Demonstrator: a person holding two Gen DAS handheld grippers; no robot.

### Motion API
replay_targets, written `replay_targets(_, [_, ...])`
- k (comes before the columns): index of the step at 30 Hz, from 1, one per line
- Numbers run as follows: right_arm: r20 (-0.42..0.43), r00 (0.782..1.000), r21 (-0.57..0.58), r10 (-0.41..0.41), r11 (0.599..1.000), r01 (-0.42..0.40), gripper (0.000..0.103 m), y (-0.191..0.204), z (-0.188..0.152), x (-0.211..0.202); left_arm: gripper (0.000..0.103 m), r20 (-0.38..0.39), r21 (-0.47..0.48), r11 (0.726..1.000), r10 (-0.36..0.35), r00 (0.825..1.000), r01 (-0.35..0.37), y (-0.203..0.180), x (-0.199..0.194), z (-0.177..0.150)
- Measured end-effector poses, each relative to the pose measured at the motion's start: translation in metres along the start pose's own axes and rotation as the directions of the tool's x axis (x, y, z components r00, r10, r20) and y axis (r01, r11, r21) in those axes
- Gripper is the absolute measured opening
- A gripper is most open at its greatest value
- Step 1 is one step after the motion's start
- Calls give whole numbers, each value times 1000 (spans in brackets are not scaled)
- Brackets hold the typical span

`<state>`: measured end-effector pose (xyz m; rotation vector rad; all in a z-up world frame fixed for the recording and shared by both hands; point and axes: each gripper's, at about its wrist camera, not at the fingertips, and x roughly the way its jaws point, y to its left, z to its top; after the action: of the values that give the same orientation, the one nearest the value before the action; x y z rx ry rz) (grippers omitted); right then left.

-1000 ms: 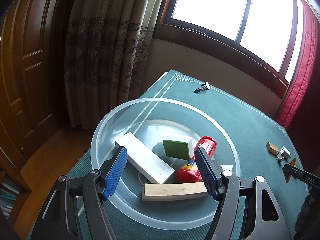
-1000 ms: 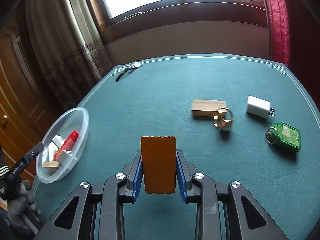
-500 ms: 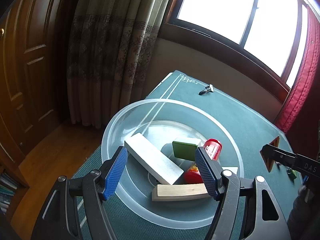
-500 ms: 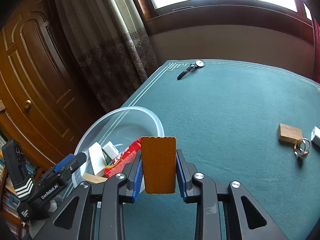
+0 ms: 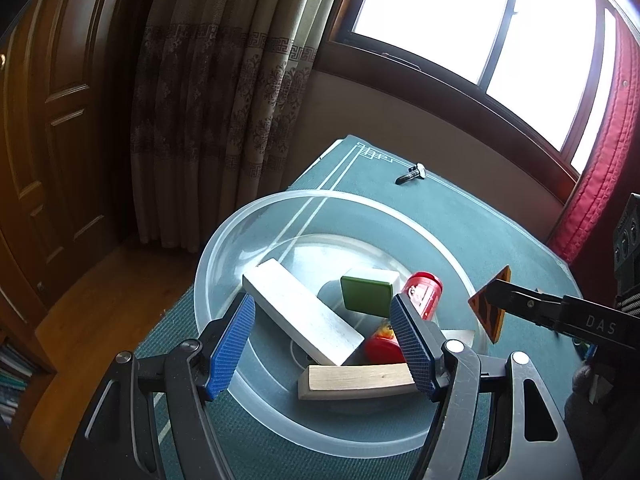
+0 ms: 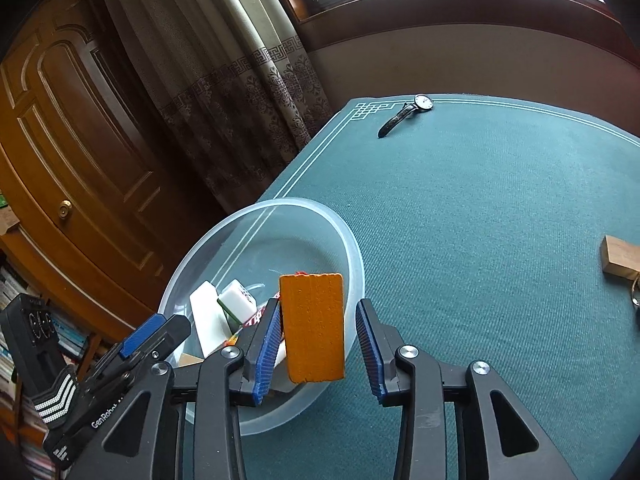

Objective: Organize rigid objects
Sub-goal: 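Carry the orange card over the clear bowl with the right tool, then open the right tool over the bowl and withdraw it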

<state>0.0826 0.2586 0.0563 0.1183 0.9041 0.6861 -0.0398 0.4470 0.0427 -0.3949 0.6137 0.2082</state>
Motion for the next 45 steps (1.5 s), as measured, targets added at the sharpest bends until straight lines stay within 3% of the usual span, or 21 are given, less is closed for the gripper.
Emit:
replay_targets(17, [-11,999,-16,48,999,-48,42,8,-2,4,71,-18,-16,1000,-7,1000,7,-1,7,-3])
replay_targets(27, [-3,996,34,92,995,-92,42,4,7,6,71,-15,-17,1000,-9,1000,9,2,9,-4])
replay_targets(30, [18,995,52,98,994,-98,48,-1,8,0,71,-7,-23,1000,-9,1000,9,4,8,-3])
replay_targets(37, [57,997,57,45,997,-48,48,-13,3,-17,71,-3,-19,1000,-13,1000,13,3,7,-3])
replay_targets(45, [27,999,20,-20,1000,20,48,-16,-21,-15,71,2,-13,1000,-14,1000,14,-1,4,-1])
